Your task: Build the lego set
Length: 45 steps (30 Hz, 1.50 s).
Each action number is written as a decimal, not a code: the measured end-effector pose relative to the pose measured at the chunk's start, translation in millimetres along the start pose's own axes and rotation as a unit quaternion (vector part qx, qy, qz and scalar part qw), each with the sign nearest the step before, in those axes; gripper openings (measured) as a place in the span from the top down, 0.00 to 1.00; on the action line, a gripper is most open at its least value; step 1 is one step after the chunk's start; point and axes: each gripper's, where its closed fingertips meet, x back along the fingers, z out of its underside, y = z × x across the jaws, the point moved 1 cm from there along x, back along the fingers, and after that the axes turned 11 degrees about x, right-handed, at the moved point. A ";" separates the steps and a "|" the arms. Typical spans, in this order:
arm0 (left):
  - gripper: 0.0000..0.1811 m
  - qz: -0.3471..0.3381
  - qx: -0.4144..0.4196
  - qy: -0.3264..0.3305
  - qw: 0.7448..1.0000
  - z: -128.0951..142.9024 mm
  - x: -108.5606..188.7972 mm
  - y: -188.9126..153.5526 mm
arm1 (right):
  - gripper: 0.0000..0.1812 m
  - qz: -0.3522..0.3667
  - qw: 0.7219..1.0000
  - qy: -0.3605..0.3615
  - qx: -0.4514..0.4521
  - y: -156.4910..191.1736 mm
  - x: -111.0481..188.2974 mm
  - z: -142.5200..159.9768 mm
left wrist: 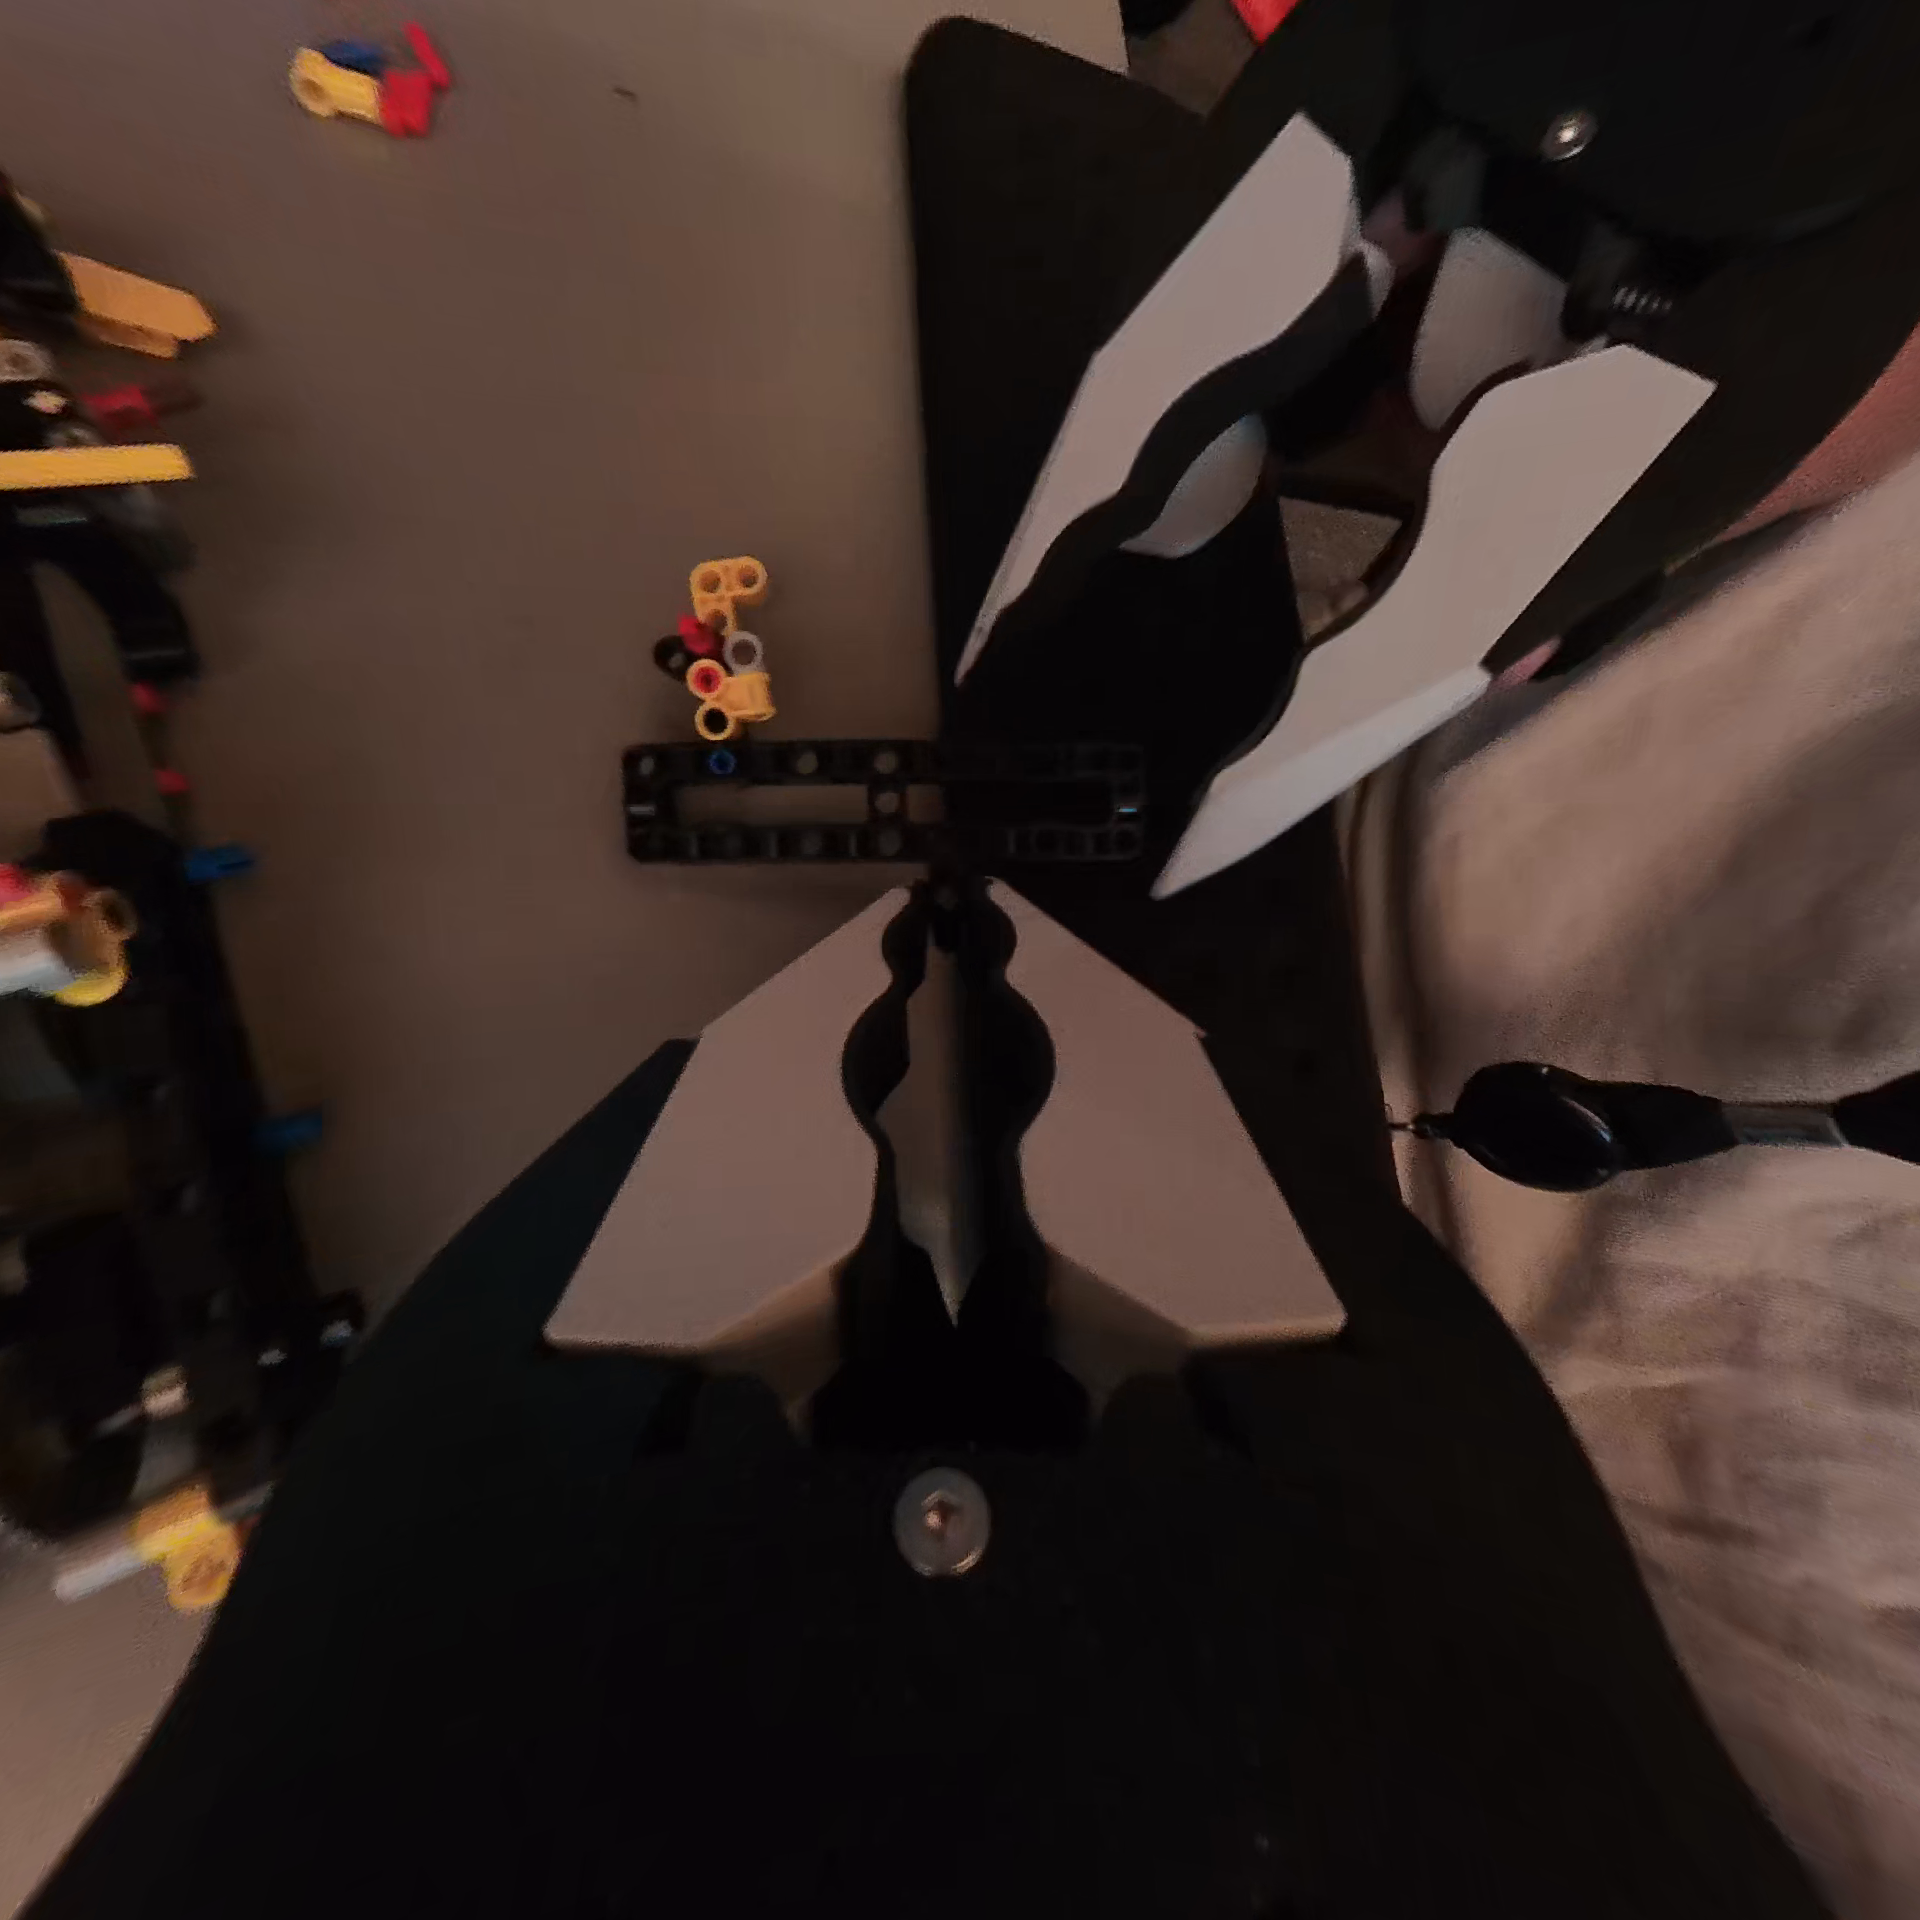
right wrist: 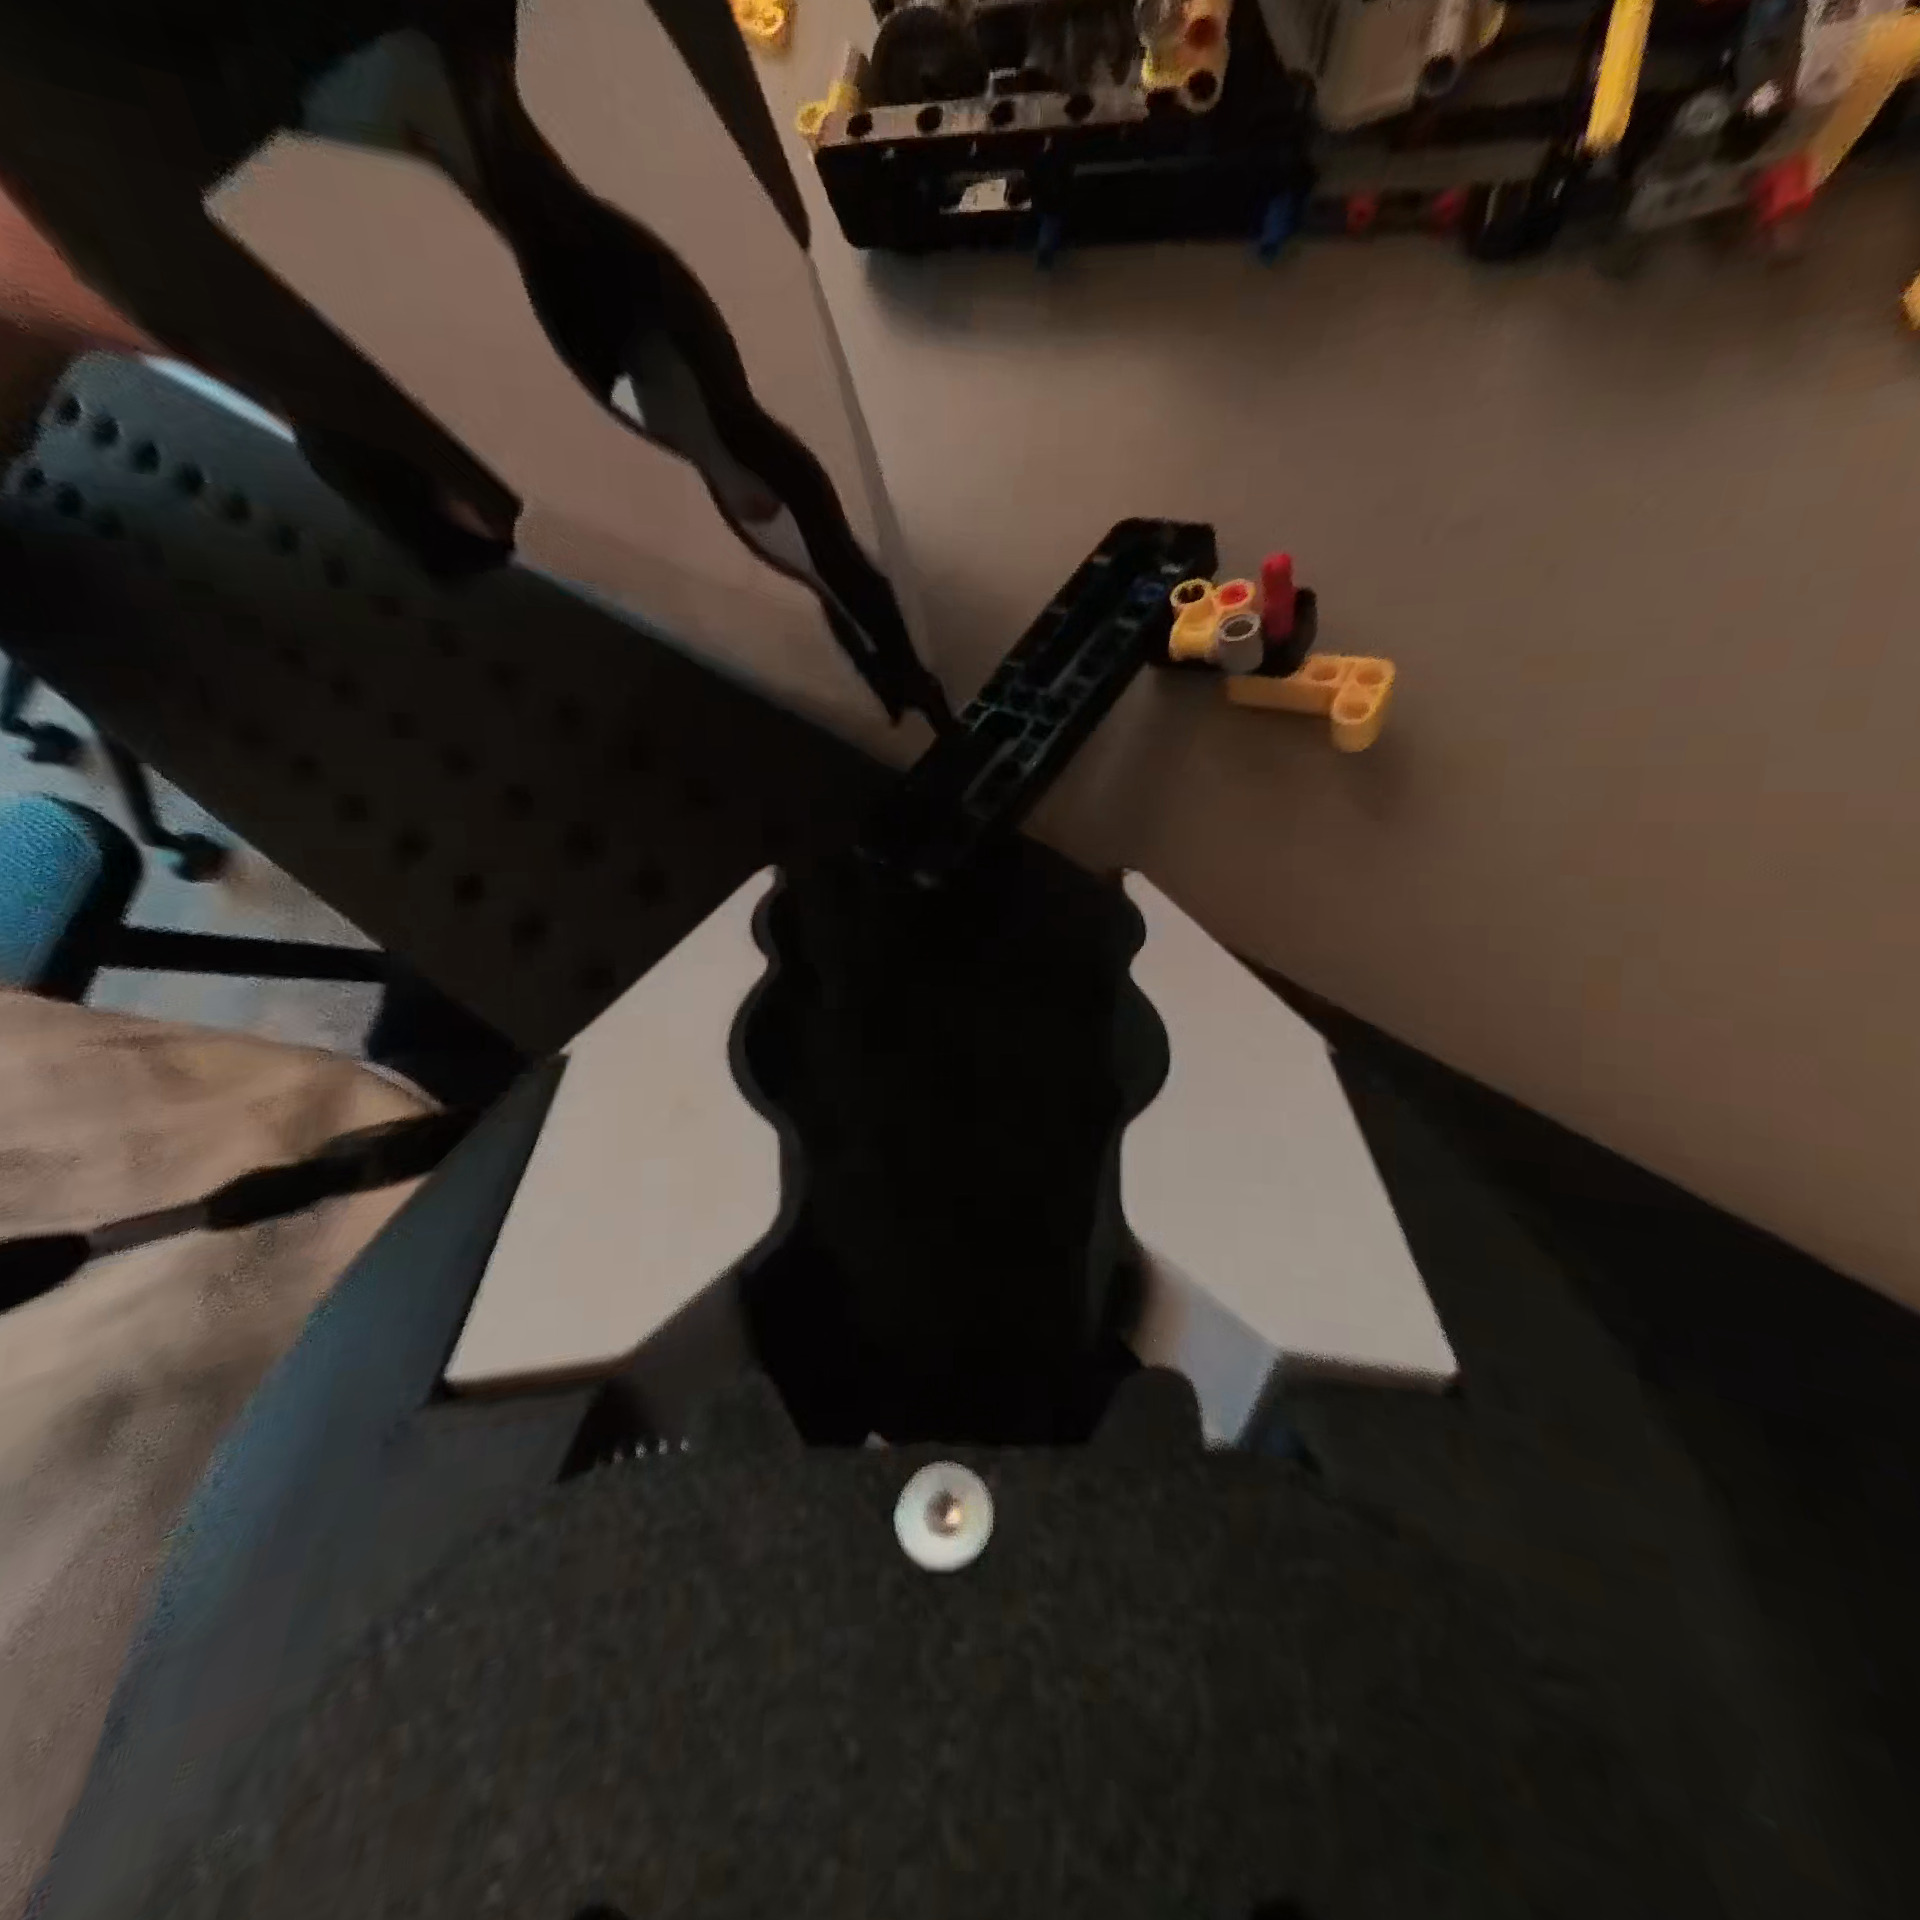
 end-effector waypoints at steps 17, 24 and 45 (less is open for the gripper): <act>0.96 -0.008 -0.031 -0.052 0.998 -1.2 -11.2 -6.7 | 0.87 -0.123 0.986 -0.042 -0.109 21.4 4.0 -16.9; 0.96 0.006 -0.033 -0.056 0.998 -1.1 -6.4 -15.5 | 0.69 -0.005 0.999 0.032 -0.002 21.2 10.1 -6.3; 0.96 0.004 -0.049 -0.062 0.997 -3.9 -11.3 -26.0 | 0.75 0.147 0.936 0.000 0.319 3.5 34.9 -8.3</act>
